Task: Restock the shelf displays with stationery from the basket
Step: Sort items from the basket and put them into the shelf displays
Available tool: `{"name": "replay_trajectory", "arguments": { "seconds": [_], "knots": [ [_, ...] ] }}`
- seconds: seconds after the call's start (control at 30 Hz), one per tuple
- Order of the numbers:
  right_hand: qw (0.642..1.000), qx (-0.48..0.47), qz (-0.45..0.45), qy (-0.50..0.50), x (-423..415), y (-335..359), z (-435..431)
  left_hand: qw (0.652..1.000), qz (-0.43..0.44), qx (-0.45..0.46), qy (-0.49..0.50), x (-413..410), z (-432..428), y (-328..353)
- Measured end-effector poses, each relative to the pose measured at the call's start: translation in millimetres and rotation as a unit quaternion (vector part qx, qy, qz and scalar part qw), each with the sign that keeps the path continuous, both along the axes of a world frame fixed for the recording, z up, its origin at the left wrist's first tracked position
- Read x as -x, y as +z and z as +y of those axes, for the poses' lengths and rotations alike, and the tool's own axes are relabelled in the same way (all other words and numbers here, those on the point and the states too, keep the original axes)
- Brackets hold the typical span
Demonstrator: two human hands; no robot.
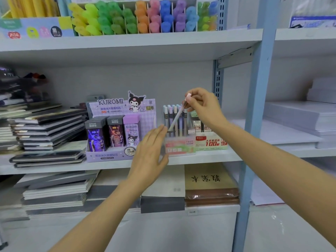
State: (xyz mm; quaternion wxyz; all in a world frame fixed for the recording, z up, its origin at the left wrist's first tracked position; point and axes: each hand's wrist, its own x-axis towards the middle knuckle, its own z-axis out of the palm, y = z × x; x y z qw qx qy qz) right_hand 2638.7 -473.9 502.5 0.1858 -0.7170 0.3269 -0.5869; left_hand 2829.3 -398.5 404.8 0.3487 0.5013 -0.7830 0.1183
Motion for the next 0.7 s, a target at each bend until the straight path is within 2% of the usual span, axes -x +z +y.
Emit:
{"name": "replay_trajectory", "arguments": {
  "seconds": [0.13,0.37,0.7],
  "knots": [
    [0.998,-0.006,0.062,0.008,-14.9,-11.2,-8.2,0.999,-0.04,-0.003,0.004,-4.6,-2.4,0.4],
    [0.991,-0.03,0.124,0.045,-9.7,-2.0,-16.4,0.999,-0.041,0.004,0.006,-7.9,-3.9,0.1],
    [0.994,-0.03,0.09,0.06,-23.5,2.0,-22.5,0.999,-0.033,-0.005,0.003,-8.0,-3.8,1.2]
  ]
}}
